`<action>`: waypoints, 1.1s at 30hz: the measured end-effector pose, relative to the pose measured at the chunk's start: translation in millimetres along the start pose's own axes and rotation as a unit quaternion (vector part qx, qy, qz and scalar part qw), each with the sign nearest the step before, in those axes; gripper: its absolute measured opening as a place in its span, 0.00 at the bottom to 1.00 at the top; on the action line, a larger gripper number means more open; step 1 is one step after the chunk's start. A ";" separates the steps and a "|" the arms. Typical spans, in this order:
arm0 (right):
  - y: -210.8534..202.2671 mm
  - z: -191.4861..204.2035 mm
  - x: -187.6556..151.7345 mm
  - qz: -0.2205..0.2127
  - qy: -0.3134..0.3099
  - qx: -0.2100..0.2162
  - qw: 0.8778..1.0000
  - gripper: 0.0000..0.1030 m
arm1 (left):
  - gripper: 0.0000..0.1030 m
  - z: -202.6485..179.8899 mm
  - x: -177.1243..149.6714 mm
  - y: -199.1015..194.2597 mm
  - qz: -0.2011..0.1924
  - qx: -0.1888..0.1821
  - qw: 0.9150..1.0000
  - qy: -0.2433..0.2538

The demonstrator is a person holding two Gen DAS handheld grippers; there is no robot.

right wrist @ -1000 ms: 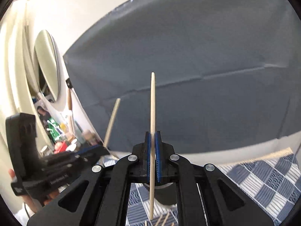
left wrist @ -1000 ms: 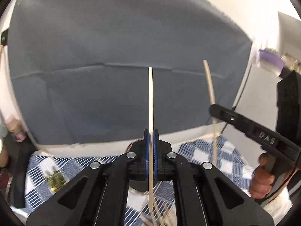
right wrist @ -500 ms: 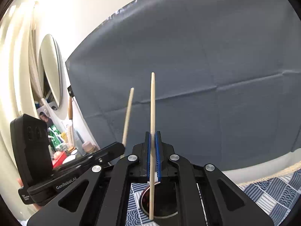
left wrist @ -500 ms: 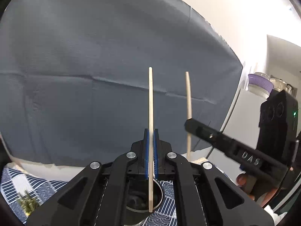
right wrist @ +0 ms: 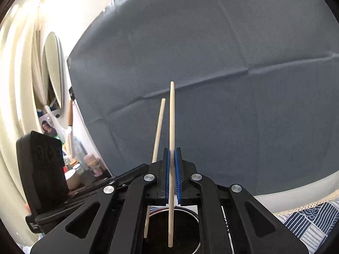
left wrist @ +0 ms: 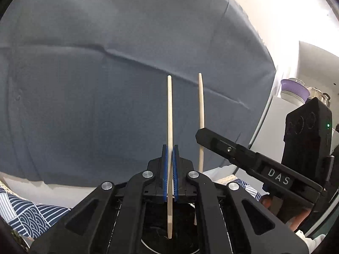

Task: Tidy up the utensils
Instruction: 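Carry both sticks over the black cup and drop them in, then move both grippers back down to the remaining sticks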

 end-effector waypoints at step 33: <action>-70.2 11.5 -26.0 0.078 -0.013 -0.093 0.992 0.79 | 0.79 -14.0 -41.0 -96.8 0.049 0.073 0.996 0.028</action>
Point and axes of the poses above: each gripper's, at about its wrist camera, not at the fingertips, and y roughly the way its jaws point, z to its left, x to its top, the point moved 8 cm from there along y, roughly the way its jaws point, and after that the axes turned 1 degree about -y, right-handed, at the moved point
